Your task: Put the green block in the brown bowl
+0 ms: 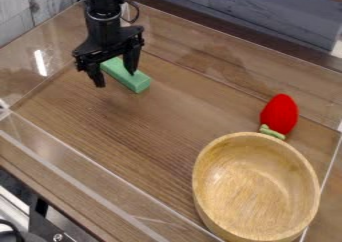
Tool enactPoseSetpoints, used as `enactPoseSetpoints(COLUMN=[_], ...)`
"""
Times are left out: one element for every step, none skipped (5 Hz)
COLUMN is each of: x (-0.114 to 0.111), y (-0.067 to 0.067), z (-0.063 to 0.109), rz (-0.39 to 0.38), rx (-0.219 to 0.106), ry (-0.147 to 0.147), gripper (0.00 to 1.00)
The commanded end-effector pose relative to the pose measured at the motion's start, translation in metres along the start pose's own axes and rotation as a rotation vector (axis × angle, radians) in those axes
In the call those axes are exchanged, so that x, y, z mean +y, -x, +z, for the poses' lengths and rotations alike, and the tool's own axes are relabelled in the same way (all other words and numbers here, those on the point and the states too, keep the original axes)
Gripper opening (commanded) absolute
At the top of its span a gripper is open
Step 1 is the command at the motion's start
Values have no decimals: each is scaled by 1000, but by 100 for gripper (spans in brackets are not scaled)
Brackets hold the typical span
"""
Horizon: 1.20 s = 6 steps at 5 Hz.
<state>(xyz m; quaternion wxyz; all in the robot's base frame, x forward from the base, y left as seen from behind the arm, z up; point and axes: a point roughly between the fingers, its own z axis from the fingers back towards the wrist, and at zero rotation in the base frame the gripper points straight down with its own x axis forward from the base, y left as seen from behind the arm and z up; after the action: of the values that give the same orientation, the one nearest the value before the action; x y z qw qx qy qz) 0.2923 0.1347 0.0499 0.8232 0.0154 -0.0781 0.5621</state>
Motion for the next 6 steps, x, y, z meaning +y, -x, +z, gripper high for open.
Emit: enactPoseSetpoints(x=[-10,-17,-23,-16,-15,-14], y=[-15,-6,-1,-1,2,5], z=[14,-6,-18,-20,-18,-2], rz=[23,12,-26,-36,-16,5], rx=[-26,-16,8,23,25,36], ry=[24,11,3,-22,-25,-15], gripper=[100,100,100,100,0,0])
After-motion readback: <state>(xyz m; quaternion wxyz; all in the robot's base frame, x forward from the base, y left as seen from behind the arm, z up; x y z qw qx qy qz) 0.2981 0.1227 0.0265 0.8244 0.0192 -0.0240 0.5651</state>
